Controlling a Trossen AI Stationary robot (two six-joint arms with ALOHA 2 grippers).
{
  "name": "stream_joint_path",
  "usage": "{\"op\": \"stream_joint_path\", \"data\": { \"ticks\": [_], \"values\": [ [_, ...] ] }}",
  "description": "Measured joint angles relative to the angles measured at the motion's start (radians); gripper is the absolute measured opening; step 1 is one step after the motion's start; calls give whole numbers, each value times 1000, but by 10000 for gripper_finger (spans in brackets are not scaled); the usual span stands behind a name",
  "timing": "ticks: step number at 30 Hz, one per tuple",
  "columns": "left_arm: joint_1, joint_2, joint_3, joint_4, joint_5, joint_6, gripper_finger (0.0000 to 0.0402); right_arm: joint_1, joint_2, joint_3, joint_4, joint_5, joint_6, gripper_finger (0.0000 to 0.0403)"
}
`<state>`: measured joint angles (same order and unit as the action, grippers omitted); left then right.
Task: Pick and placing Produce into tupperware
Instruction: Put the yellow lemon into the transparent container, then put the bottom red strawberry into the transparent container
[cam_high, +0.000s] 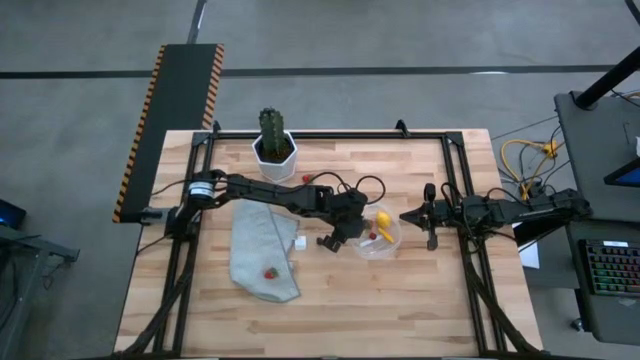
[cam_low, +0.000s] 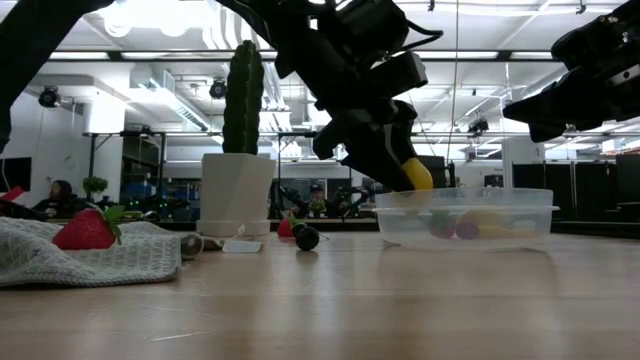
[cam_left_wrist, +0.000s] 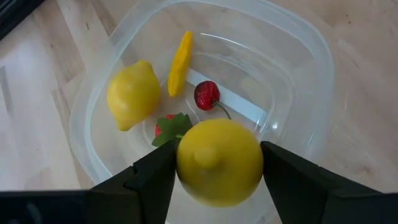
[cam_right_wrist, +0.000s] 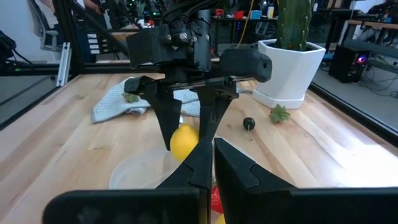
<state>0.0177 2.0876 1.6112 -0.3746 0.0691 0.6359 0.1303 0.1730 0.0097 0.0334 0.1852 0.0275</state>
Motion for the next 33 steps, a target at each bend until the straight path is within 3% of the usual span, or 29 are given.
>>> {"op": "stream_joint_path", "data": {
  "ticks": [14, 27, 33],
  "values": [
    [0, -1, 14, -7, -54, -10, 217, 0, 0, 0, 0, 0, 9, 9],
    [0, -1, 16, -11, -88, -26, 279, 0, 0, 0, 0, 0, 9, 9],
    [-12, -16, 30, -38, -295, -24, 279, 0, 0, 0, 0, 0, 9, 9]
  ]
}}
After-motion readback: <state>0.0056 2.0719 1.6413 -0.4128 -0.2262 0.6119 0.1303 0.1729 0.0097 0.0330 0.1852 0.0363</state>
